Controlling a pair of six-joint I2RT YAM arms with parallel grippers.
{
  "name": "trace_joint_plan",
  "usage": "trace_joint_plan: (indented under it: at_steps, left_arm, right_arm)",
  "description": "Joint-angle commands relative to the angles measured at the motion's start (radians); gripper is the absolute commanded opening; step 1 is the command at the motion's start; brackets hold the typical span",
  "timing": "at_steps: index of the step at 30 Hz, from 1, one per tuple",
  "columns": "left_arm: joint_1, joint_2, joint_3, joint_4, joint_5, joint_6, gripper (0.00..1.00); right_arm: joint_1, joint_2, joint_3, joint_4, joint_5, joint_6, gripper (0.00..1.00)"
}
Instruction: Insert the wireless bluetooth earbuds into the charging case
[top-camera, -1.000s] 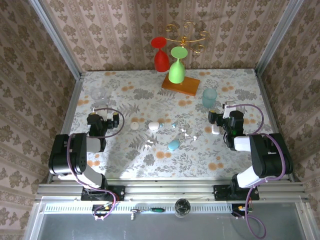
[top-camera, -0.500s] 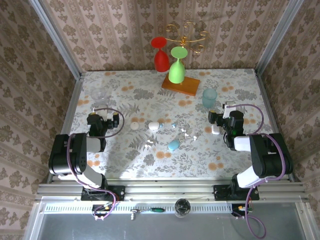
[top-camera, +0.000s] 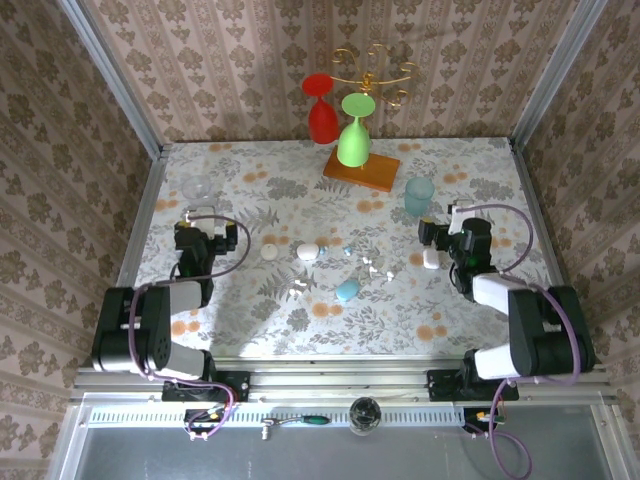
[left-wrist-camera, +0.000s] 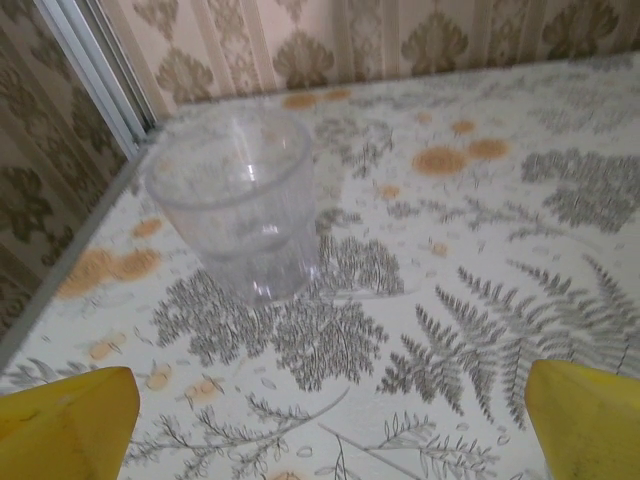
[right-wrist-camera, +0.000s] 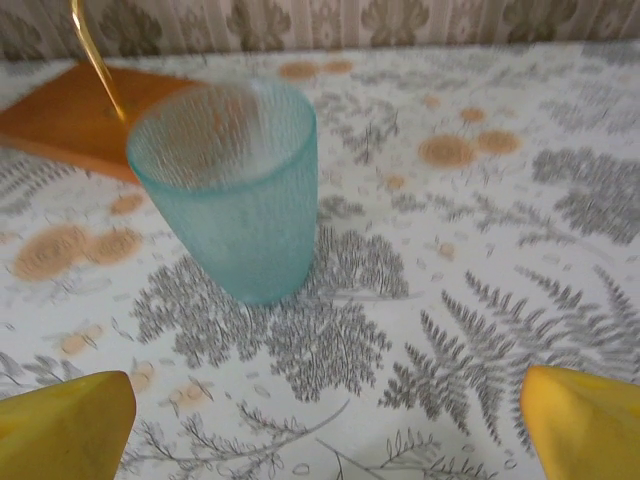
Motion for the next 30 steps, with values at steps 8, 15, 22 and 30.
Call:
trace_joint_plan:
  at_steps: [8,15,22,30]
  left_arm:
    - [-0.256,-0.200,0.162,-0.400,-0.103,0.187,1.00]
    - [-0.552,-0.185,0.271,-0.629,0.007,0.238,1.00]
    - [-0.786,-0.098,0.326,-0.669,0.071,0.134,1.00]
    - [-0.880,0.096,0.317,-0.527,0.150,0.031,0.98]
  right_arm:
    - [0.065,-0.287,0.130,-0.534,0.065,0.180,1.00]
    - [0.098,-0.399,0.151,-0.781,-0.001,0.393,1.00]
    - [0.148,-0.473,0.123,-0.895,-0.157,0.531,1.00]
    - [0.187,-0.486,0.091,-0.891,-0.200,0.572,1.00]
